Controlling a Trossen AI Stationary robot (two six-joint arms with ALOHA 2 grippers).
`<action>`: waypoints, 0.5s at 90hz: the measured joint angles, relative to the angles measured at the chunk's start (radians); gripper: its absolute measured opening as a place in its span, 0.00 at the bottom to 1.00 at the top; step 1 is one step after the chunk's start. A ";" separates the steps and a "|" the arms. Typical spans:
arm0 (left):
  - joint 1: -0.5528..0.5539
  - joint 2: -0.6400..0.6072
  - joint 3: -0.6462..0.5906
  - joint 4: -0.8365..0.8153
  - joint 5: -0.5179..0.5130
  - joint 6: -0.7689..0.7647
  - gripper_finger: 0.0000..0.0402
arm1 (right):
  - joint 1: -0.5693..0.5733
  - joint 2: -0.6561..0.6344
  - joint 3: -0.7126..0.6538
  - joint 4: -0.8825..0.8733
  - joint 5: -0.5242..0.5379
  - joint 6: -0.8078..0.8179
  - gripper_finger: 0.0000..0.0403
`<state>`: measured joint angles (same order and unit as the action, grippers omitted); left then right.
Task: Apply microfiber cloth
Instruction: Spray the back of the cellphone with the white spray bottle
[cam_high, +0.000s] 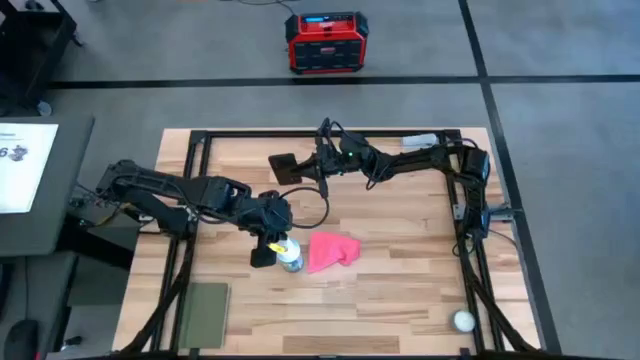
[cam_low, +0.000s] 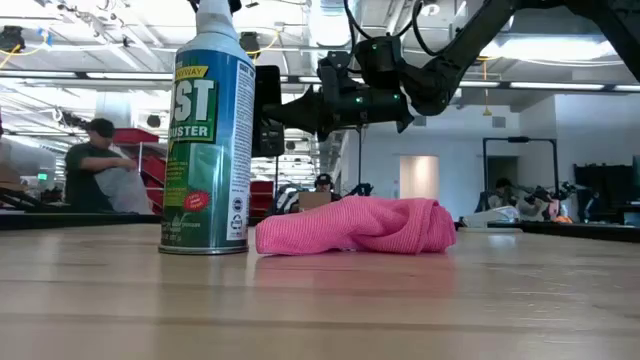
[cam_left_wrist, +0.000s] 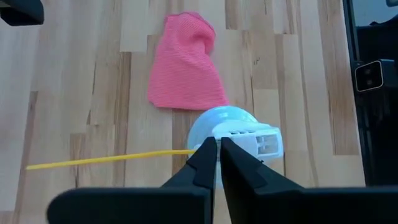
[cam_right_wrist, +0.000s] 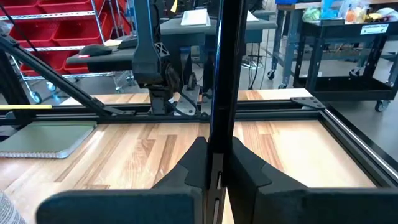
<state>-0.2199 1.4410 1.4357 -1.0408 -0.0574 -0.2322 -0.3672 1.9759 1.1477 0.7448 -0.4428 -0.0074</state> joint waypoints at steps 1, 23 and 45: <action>0.000 0.000 0.000 0.000 0.000 0.000 0.00 | 0.000 0.000 0.000 0.000 -0.001 0.000 0.04; 0.001 0.043 0.003 -0.020 0.030 0.003 0.00 | 0.002 0.000 0.000 -0.001 -0.004 0.000 0.04; 0.002 0.050 0.002 -0.028 0.050 0.008 0.00 | 0.006 0.000 0.000 -0.004 -0.005 0.000 0.04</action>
<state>-0.2184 1.4914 1.4380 -1.0683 -0.0077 -0.2245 -0.3611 1.9759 1.1481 0.7407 -0.4477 -0.0074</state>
